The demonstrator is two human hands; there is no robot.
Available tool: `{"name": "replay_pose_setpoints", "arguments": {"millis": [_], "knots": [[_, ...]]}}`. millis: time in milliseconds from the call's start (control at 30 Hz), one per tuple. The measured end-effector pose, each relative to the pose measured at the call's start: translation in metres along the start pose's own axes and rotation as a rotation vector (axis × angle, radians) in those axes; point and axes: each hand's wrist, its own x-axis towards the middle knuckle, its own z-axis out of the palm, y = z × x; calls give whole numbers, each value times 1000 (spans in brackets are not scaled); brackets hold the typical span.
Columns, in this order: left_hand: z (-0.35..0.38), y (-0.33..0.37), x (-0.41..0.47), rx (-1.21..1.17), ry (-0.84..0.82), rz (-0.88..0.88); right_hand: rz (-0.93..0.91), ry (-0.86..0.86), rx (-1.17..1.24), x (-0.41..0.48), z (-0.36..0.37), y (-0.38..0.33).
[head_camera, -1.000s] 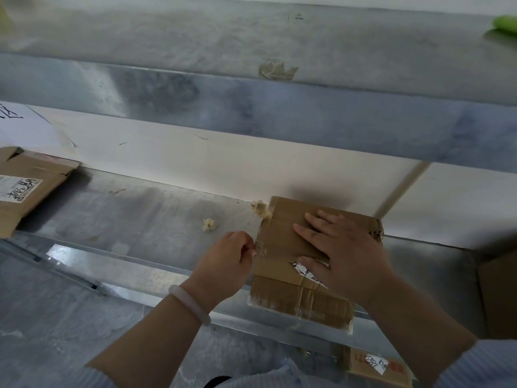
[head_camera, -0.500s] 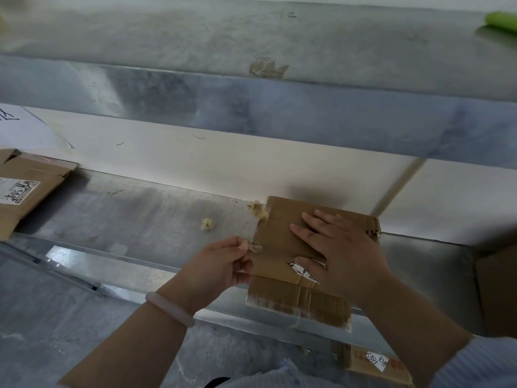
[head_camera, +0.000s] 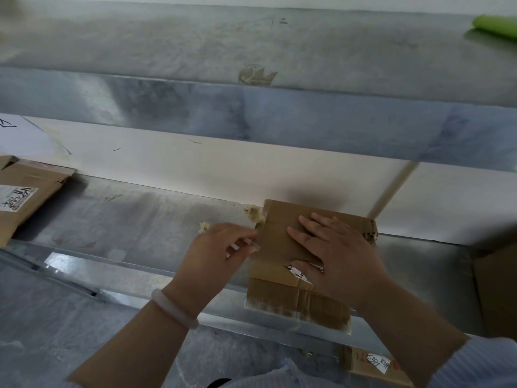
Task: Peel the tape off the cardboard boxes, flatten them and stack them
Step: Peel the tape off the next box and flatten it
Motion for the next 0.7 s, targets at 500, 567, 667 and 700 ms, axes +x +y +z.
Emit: {"name": "replay_pose_setpoints", "arguments": {"millis": [500, 567, 667, 700], "knots": [[17, 6, 18, -136, 301, -313, 12, -20, -18, -1, 1, 1], [12, -7, 16, 93, 242, -22, 13, -18, -35, -1, 0, -1], [4, -28, 7, 253, 83, 261, 19, -16, -56, -1, 1, -2], [3, -30, 4, 278, 41, 291, 21, -19, -61, -1, 2, -2]]}}
